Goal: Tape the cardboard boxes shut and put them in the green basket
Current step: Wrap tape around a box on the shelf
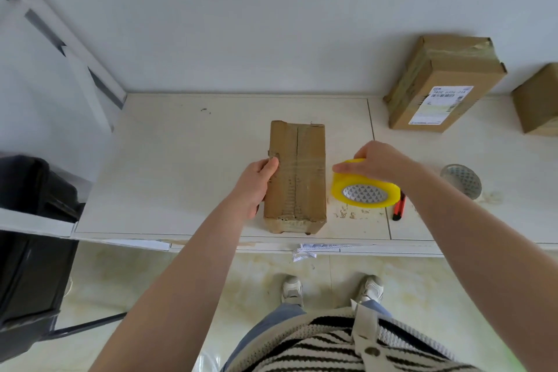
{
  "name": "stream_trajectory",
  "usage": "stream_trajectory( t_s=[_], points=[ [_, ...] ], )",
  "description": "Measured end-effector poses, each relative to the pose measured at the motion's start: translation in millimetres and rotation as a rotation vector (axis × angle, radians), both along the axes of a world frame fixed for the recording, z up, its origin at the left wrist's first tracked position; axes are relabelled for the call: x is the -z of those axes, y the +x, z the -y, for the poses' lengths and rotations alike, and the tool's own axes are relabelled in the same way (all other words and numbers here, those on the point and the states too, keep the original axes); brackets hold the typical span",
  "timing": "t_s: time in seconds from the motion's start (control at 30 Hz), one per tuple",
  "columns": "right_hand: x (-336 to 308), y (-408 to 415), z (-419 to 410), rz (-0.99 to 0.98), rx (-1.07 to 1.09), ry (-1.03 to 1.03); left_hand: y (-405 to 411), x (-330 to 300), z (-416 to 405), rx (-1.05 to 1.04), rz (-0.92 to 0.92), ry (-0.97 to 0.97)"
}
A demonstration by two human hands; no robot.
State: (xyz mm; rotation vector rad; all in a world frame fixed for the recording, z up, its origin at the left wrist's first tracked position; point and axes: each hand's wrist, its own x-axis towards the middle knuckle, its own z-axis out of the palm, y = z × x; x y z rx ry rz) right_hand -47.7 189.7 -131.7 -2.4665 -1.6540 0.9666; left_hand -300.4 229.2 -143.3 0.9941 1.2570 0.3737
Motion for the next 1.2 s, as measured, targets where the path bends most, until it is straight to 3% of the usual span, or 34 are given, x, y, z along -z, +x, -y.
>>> stream_trajectory(
  t_s=[0.1, 0.17, 0.23, 0.3, 0.4, 0.73, 0.93, 1.0, 1.1, 1.2],
  points=[
    [11.0, -5.6, -1.4, -0.052, -0.001, -0.005, 7.1, -5.7, -5.1, 0.026, -0.047, 0.052],
    [13.7, -7.7, -3.2, -0.058, -0.005, -0.007, 22.0, -8.5, -10.2, 0.079, -0.304, 0.281],
    [15.4, -7.7, -4.4, -0.053, -0.009, 0.000, 40.3, -12.2, -2.9, 0.121, -0.538, 0.638],
    [16.9, -7.2, -4.1, -0.045, -0.016, 0.009, 54.7, -5.6, 12.1, 0.302, -0.750, 0.936],
    [20.1, -9.8, -2.3, -0.049, -0.013, -0.001, 59.7, 9.6, 20.0, 0.566, -1.003, 1.012],
    [26.1, -8.1, 5.8, -0.078, -0.001, 0.025, 70.0, 4.2, 12.1, 0.485, -1.049, 0.762],
    [26.8, 16.1, 38.3, -0.506, 0.065, 0.053, 69.4, 0.4, 6.3, 0.362, -0.908, 0.713],
    [23.9, 19.3, 45.7, -0.527, 0.073, 0.088, 72.2, -2.3, 6.9, 0.341, -0.879, 0.724],
    [6.8, 26.6, 43.1, -0.457, 0.054, 0.167, 75.1, -3.7, 10.8, 0.289, -0.741, 0.708],
    [-24.6, 44.8, 35.2, -0.321, 0.012, 0.220, 77.6, -4.4, 10.7, 0.196, -0.475, 0.599]
  ],
)
